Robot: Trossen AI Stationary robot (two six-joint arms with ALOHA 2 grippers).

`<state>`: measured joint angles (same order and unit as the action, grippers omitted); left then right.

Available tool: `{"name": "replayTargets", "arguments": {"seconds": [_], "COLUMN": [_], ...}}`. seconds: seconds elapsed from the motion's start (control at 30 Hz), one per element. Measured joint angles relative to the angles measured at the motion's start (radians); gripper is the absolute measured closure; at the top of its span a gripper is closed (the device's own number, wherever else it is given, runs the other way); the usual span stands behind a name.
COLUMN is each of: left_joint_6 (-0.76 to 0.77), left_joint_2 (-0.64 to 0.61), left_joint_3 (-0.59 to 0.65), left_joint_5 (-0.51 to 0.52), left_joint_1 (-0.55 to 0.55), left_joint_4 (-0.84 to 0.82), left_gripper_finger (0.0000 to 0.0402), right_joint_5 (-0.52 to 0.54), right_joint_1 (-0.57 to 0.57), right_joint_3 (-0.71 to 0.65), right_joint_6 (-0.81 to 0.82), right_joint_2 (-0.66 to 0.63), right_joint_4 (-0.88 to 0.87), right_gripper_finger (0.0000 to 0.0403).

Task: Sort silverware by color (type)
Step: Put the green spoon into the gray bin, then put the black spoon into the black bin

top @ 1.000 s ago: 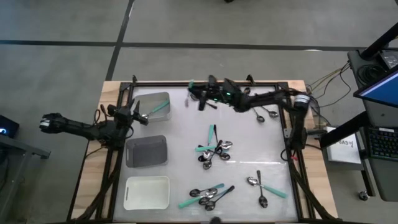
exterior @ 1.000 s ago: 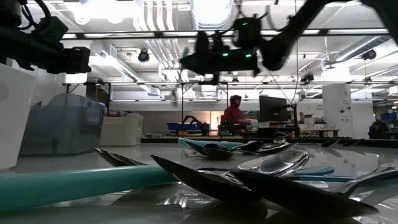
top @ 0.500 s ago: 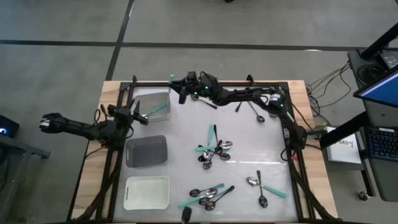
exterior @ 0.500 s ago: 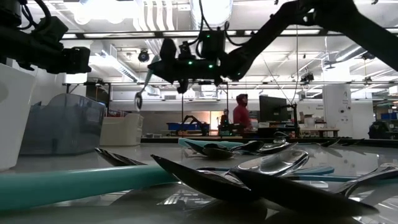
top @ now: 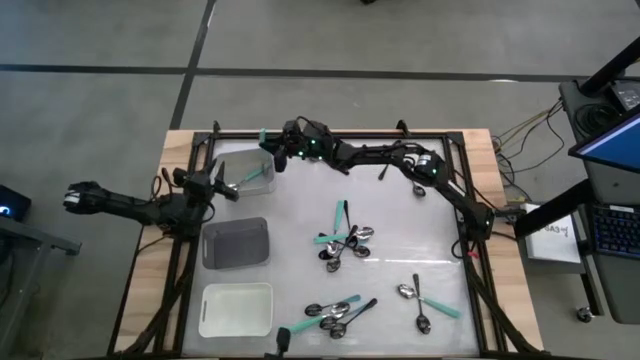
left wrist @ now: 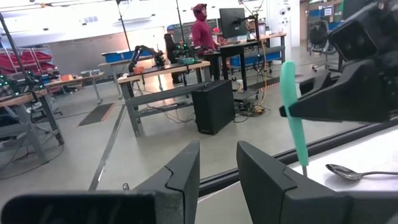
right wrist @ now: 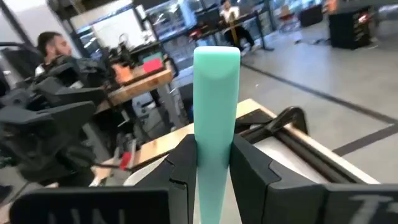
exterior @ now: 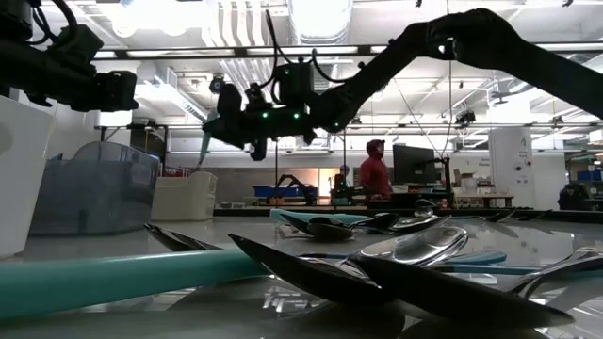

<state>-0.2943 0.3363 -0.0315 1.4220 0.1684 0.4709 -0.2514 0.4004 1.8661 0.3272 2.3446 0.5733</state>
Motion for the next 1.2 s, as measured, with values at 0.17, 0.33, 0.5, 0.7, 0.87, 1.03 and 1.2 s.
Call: {"name": "replayTargets", "arguments": {"seconds": [0.17, 0.33, 0.5, 0.7, 0.87, 1.03, 1.2], "left_joint_6": [0.0, 0.0, 0.0, 0.0, 0.0, 0.0, 0.0], "left_joint_2": [0.0, 0.0, 0.0, 0.0, 0.0, 0.0, 0.0], "left_joint_3": [0.0, 0.0, 0.0, 0.0, 0.0, 0.0, 0.0], "left_joint_5": [0.0, 0.0, 0.0, 0.0, 0.0, 0.0, 0.0], "left_joint_1": [0.0, 0.0, 0.0, 0.0, 0.0, 0.0, 0.0], "left_joint_4": [0.0, 0.0, 0.0, 0.0, 0.0, 0.0, 0.0], "left_gripper_finger": [0.0312, 0.0312, 0.0312, 0.0312, 0.0312, 0.0312, 0.0312], "right_joint_5": [-0.08, -0.082, -0.087, -0.144, -0.142, -0.142, -0.141], "right_joint_1": [-0.001, -0.012, -0.028, -0.036, -0.037, -0.037, -0.058], "right_joint_3": [0.095, 0.221, 0.3, 0.426, 0.491, 0.487, 0.483], "right_joint_6": [-0.071, -0.189, -0.24, -0.294, -0.394, -0.454, -0.559], "right_joint_2": [0.001, 0.001, 0.001, -0.029, -0.12, -0.231, -0.274], "right_joint_4": [-0.236, -0.554, -0.66, -0.887, -1.079, -1.332, -1.621], "right_gripper_finger": [0.0302, 0.0276, 0.028, 0.0293, 0.0305, 0.0317, 0.0326]}}
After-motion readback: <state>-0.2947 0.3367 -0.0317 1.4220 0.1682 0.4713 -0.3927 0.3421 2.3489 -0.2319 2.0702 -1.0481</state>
